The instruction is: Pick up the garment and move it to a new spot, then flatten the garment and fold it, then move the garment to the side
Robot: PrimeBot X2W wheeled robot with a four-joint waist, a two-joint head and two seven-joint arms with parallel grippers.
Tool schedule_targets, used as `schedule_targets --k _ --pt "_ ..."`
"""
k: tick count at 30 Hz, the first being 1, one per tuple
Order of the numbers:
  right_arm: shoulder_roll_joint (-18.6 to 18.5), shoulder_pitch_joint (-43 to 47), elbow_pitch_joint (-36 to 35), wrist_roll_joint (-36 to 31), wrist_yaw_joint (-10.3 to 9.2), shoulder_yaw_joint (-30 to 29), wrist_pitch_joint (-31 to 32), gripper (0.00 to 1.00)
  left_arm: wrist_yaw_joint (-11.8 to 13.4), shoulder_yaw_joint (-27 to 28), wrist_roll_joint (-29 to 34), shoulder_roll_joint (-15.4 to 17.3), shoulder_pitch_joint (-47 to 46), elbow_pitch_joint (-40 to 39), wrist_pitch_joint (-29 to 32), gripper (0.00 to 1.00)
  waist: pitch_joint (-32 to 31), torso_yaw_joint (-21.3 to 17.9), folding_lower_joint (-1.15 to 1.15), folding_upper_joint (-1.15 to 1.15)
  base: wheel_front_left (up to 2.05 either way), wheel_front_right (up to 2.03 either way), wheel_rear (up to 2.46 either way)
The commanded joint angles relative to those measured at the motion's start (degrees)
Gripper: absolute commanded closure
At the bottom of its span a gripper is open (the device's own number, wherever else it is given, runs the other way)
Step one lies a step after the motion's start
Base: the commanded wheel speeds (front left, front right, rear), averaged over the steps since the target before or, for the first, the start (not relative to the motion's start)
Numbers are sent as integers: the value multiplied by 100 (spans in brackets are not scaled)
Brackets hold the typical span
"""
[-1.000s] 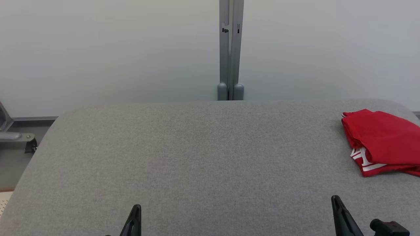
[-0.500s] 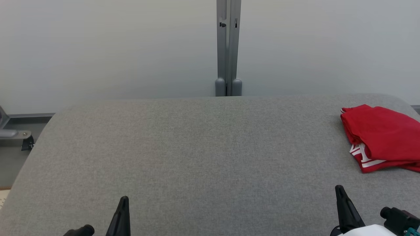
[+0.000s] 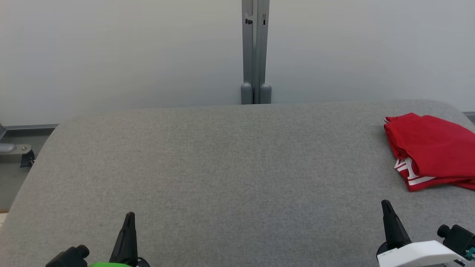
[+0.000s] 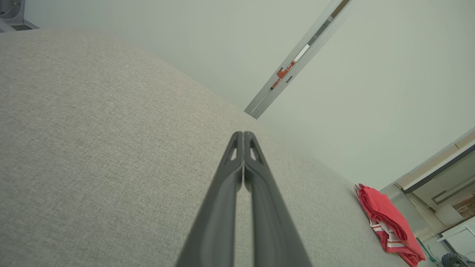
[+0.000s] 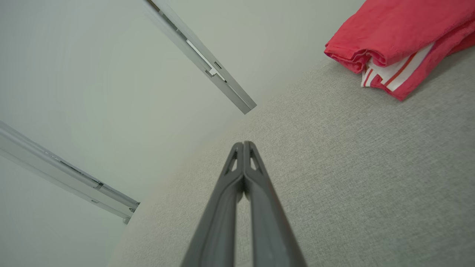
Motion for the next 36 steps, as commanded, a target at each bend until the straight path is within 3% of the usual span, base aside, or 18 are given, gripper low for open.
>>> schedule_targets --k 1,36 --pt "-44 -190 -43 211 1 -28 48 100 -44 60 -227 35 -206 -35 42 100 16 -8 0 0 0 0 0" --pt "-62 -816 263 2485 2 -231 642 100 -117 477 -2614 68 -796 255 619 100 317 -139 0 0 0 0 0"
